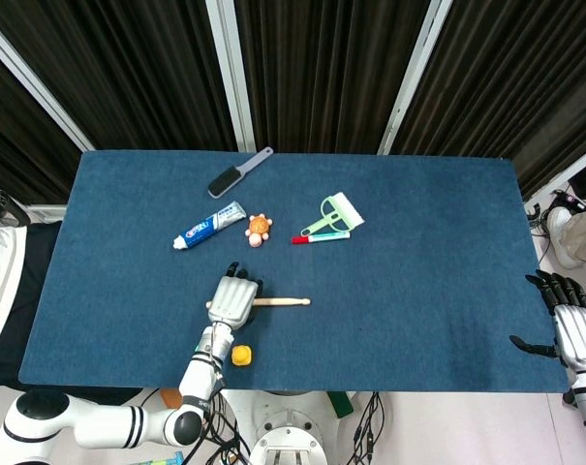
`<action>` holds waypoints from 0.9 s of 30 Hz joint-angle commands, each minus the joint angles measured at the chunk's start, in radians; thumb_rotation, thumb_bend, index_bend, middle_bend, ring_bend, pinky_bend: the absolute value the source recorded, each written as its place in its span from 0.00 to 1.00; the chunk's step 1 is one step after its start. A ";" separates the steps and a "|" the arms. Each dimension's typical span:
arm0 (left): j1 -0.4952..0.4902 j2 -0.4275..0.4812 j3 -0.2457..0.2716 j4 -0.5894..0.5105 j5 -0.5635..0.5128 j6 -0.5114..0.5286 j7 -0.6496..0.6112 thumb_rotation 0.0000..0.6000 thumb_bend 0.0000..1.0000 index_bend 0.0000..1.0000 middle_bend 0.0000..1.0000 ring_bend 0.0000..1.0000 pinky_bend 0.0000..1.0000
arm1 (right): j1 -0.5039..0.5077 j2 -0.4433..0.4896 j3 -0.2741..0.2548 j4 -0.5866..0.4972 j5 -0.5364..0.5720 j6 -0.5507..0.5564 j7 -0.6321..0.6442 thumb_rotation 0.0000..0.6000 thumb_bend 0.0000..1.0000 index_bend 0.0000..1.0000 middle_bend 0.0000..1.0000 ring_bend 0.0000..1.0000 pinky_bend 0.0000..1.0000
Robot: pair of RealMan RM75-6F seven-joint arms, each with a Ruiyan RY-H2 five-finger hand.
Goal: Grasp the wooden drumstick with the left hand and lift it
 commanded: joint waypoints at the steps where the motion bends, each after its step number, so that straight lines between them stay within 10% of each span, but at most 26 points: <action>1: -0.001 -0.002 0.003 0.003 -0.004 -0.003 0.003 1.00 0.45 0.54 0.56 0.27 0.14 | 0.000 0.000 0.000 0.000 -0.001 0.000 0.000 1.00 0.18 0.20 0.14 0.09 0.00; 27: 0.009 0.154 -0.057 -0.159 0.015 -0.110 -0.203 1.00 0.53 0.63 0.65 0.38 0.29 | 0.000 0.002 0.001 -0.004 0.004 -0.003 0.005 1.00 0.18 0.21 0.14 0.09 0.00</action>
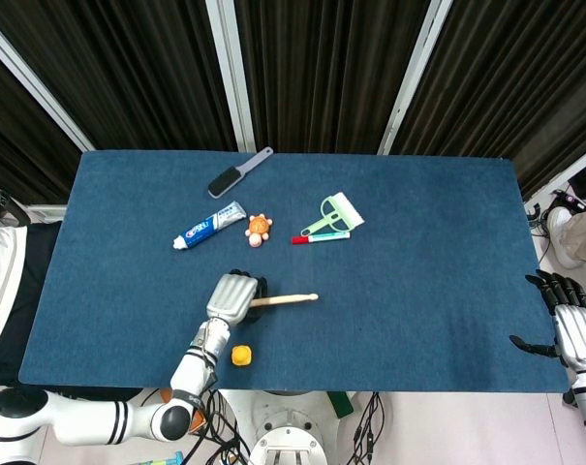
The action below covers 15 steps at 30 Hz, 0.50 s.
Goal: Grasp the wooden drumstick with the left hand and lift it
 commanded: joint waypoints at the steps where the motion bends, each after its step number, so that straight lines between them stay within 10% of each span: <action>1: 0.002 0.065 -0.019 -0.063 0.016 -0.017 -0.039 1.00 0.53 0.63 0.65 0.38 0.29 | 0.000 0.000 0.000 -0.001 0.000 0.000 0.000 1.00 0.18 0.21 0.14 0.09 0.00; 15: -0.005 0.387 -0.104 -0.347 0.055 -0.007 -0.079 1.00 0.53 0.63 0.65 0.39 0.29 | -0.003 0.002 -0.001 -0.005 0.002 0.003 -0.005 1.00 0.18 0.21 0.14 0.09 0.00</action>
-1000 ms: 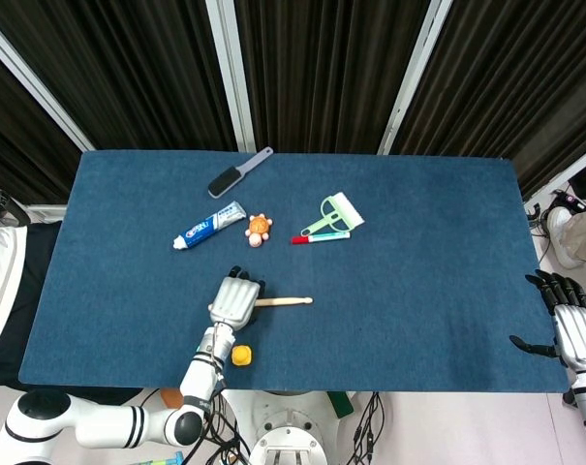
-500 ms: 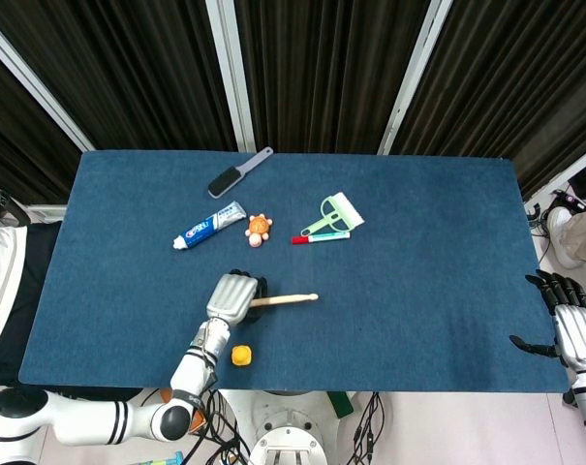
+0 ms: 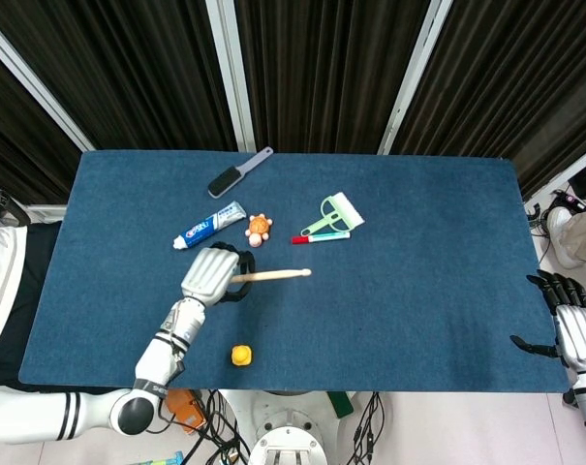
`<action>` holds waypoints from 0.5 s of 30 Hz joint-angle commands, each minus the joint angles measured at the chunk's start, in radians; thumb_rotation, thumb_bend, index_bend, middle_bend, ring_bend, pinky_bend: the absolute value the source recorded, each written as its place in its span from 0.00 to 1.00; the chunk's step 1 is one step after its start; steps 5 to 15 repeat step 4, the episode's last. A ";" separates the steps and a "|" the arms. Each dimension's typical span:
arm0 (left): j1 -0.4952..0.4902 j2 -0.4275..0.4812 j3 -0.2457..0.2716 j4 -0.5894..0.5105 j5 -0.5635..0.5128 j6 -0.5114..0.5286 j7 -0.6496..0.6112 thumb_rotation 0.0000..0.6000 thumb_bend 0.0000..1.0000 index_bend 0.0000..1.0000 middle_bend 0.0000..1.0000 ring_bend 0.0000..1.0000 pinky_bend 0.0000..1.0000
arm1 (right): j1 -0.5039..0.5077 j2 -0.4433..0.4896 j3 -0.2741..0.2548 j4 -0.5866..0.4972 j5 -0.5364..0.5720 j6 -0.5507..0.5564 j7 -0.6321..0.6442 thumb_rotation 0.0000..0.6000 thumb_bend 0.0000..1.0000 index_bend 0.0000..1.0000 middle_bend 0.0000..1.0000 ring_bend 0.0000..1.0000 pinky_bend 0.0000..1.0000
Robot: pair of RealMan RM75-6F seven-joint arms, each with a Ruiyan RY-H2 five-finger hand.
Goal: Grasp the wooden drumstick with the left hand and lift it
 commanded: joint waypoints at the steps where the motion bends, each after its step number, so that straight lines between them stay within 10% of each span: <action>1: -0.007 0.088 -0.026 -0.076 0.005 0.003 0.001 1.00 0.53 0.63 0.65 0.39 0.29 | 0.000 0.000 0.000 -0.001 0.000 0.000 -0.003 1.00 0.18 0.21 0.14 0.09 0.00; 15: -0.017 0.138 -0.031 -0.116 0.009 0.015 0.024 1.00 0.53 0.63 0.65 0.39 0.29 | -0.001 0.000 0.000 -0.001 0.000 0.002 -0.003 1.00 0.18 0.21 0.14 0.09 0.00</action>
